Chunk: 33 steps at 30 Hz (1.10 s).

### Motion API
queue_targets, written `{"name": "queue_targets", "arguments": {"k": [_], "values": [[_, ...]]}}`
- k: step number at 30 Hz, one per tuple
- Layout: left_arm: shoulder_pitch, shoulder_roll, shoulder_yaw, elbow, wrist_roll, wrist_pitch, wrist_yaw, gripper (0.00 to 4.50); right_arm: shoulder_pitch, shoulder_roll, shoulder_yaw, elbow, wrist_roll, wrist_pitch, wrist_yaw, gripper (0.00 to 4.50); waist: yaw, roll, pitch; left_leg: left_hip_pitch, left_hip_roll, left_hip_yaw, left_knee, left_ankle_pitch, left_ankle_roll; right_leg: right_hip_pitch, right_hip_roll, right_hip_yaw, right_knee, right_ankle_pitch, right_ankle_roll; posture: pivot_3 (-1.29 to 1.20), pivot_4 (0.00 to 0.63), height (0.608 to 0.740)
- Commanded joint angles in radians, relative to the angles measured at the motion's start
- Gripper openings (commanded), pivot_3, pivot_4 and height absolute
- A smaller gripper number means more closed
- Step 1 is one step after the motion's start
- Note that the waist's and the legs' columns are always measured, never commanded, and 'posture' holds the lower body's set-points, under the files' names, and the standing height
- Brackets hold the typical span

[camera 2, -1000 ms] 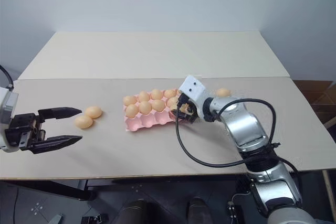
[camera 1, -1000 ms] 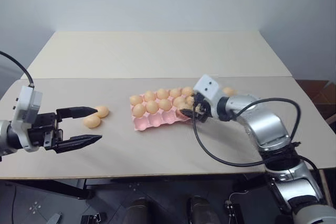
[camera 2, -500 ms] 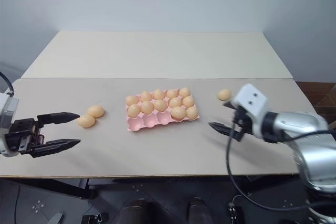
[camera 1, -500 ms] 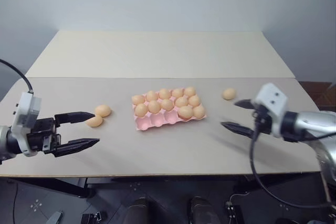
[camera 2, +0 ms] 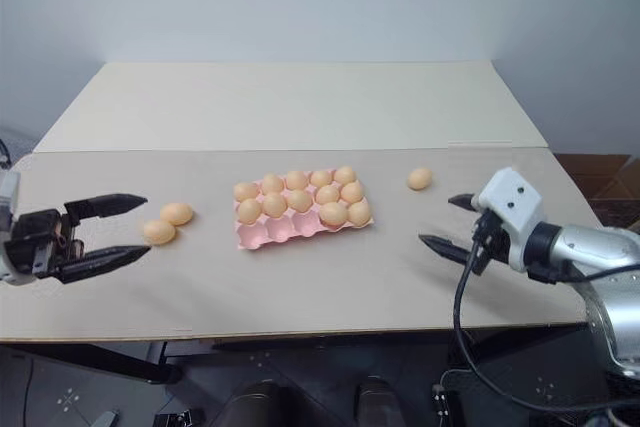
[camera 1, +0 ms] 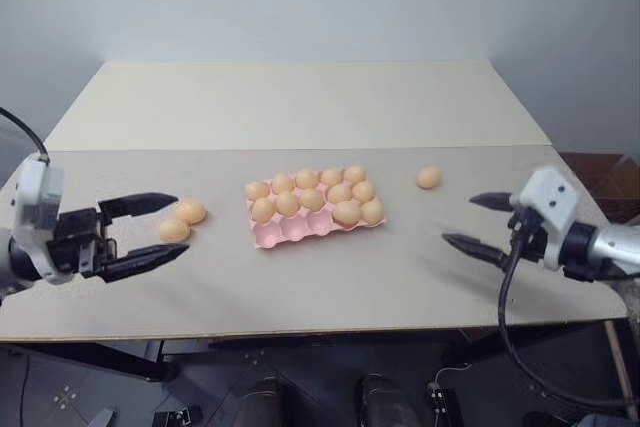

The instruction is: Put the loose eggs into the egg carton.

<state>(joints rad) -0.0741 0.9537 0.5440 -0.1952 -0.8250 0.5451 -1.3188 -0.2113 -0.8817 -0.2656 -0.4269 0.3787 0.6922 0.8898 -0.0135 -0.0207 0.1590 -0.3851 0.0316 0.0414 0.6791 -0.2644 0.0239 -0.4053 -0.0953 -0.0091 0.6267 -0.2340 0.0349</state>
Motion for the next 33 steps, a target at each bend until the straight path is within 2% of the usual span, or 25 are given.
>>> {"name": "queue_targets", "arguments": {"k": [1, 8, 13, 17, 21, 24, 27, 29, 33], "values": [[-0.057, 0.005, 0.000, 0.008, -0.020, -0.006, 0.017, 4.50, -0.188, 0.054, 0.149, 0.174, -0.097, 0.007, -0.107, 4.48, -0.008, -0.001, 0.000, 0.001, 0.001, 0.001, 0.000, 0.000, 0.000, 0.000, 0.001, 0.001, 0.000, 0.001, -0.001, 0.00, 0.150, 0.740], [-0.108, -0.019, -0.024, 0.000, -0.030, 0.001, 0.049, 4.50, -0.533, 0.213, 0.360, 0.745, -0.308, -0.166, -0.219, 4.48, -0.005, -0.001, 0.001, -0.002, 0.001, 0.010, -0.001, 0.000, -0.001, -0.004, 0.003, 0.003, 0.000, 0.001, -0.003, 0.00, 0.150, 0.740], [-0.080, -0.017, -0.009, -0.018, -0.036, 0.003, 0.049, 4.50, -0.737, 0.320, 0.398, 1.197, -0.402, -0.367, -0.308, 4.48, -0.005, -0.001, 0.001, -0.006, 0.002, 0.014, -0.002, 0.001, -0.002, -0.011, 0.002, 0.005, 0.001, 0.002, -0.003, 0.00, 0.150, 0.740], [-0.054, -0.009, 0.011, -0.034, -0.044, 0.006, 0.056, 4.50, -0.827, 0.360, 0.408, 1.400, -0.440, -0.443, -0.318, 4.48, -0.005, -0.001, 0.001, -0.010, 0.002, 0.016, -0.003, 0.002, -0.003, -0.016, 0.002, 0.006, 0.002, 0.003, -0.002, 0.00, 0.150, 0.740], [-0.021, -0.006, 0.038, -0.053, -0.052, 0.009, 0.065, 4.50, -0.859, 0.376, 0.394, 1.503, -0.458, -0.485, -0.340, 4.48, -0.009, -0.001, 0.001, -0.010, 0.002, 0.017, -0.002, 0.002, -0.003, -0.016, 0.002, 0.007, 0.002, 0.003, -0.002, 0.00, 0.150, 0.740], [-0.001, -0.005, 0.055, -0.065, -0.058, 0.009, 0.072, 4.50, -0.864, 0.380, 0.382, 1.538, -0.459, -0.505, -0.352, 3.88, -0.012, -0.001, 0.001, -0.008, 0.002, 0.017, -0.002, 0.002, -0.003, -0.015, 0.002, 0.007, 0.003, 0.004, -0.003, 0.00, 0.150, 0.740], [0.005, -0.001, 0.064, -0.067, -0.063, 0.011, 0.078, 4.50, -0.867, 0.379, 0.355, 1.515, -0.439, -0.511, -0.350, 2.90, -0.013, -0.001, 0.001, -0.007, 0.002, 0.017, -0.002, 0.002, -0.003, -0.015, 0.003, 0.007, 0.004, 0.004, -0.003, 0.00, 0.150, 0.740], [0.005, 0.002, 0.065, -0.065, -0.064, 0.011, 0.077, 4.50, -0.868, 0.376, 0.338, 1.488, -0.429, -0.504, -0.344, 2.90, -0.014, -0.001, 0.001, -0.007, 0.002, 0.017, -0.002, 0.002, -0.003, -0.014, 0.003, 0.008, 0.004, 0.004, -0.003, 0.00, 0.150, 0.740], [0.008, 0.007, 0.068, -0.062, -0.065, 0.011, 0.072, 4.50, -0.778, 0.352, 0.328, 1.199, -0.395, -0.429, -0.256, 2.90, -0.022, -0.001, 0.001, -0.007, 0.003, 0.016, -0.004, 0.002, -0.003, -0.016, 0.003, 0.009, 0.004, 0.004, -0.003, 0.00, 0.150, 0.740]]}}
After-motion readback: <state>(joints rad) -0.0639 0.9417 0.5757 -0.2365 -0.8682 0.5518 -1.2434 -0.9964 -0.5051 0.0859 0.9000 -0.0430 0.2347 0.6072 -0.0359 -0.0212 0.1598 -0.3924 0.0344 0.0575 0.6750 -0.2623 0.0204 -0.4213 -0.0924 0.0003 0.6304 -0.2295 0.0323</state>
